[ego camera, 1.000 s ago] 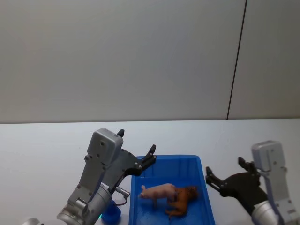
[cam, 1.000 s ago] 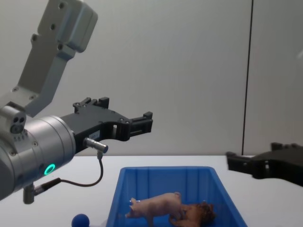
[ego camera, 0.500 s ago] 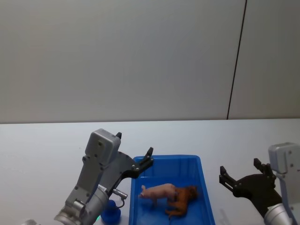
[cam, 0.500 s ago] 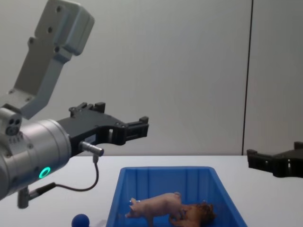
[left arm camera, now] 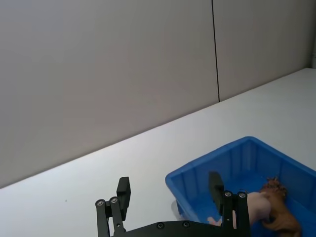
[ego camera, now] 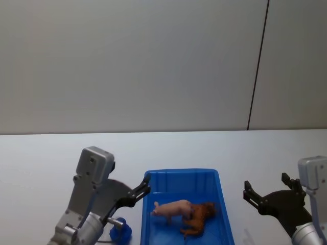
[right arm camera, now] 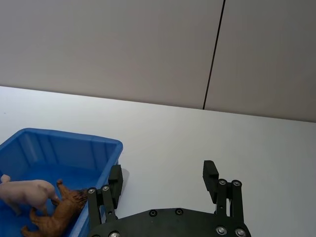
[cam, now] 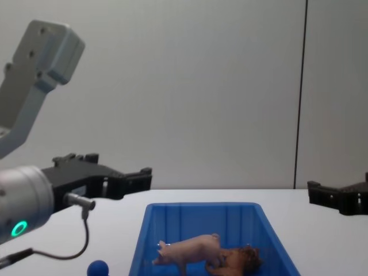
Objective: Pick up the two dolls from the table and place them into the box.
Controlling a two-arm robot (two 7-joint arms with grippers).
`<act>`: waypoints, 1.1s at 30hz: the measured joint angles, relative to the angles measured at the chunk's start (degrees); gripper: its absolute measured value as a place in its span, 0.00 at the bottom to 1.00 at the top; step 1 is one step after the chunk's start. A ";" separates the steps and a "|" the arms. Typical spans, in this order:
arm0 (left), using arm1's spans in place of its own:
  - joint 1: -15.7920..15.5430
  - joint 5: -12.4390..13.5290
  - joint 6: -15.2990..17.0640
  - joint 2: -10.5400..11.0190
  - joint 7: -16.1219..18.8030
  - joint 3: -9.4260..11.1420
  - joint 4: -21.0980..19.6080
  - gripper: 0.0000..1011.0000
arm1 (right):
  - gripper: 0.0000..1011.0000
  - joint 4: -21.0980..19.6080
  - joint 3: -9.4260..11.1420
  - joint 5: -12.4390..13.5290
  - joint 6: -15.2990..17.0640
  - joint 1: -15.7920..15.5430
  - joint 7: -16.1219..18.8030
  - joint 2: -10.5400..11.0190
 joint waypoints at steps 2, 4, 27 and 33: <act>0.39 -0.71 0.76 0.36 0.25 -0.21 -0.33 0.99 | 0.99 -0.07 0.03 0.03 0.00 -0.05 -0.07 0.03; 0.91 -1.67 1.65 0.82 0.46 -0.49 -0.68 0.99 | 0.99 -0.12 0.06 0.06 0.00 -0.09 -0.15 0.06; 3.54 -7.85 7.88 3.09 -1.55 -2.16 0.91 0.99 | 0.99 -0.32 0.16 0.21 0.00 -0.25 -0.38 0.18; 3.22 -7.87 8.63 2.66 -2.80 -2.17 2.96 0.99 | 0.99 -0.33 0.16 0.20 0.01 -0.28 -0.41 0.18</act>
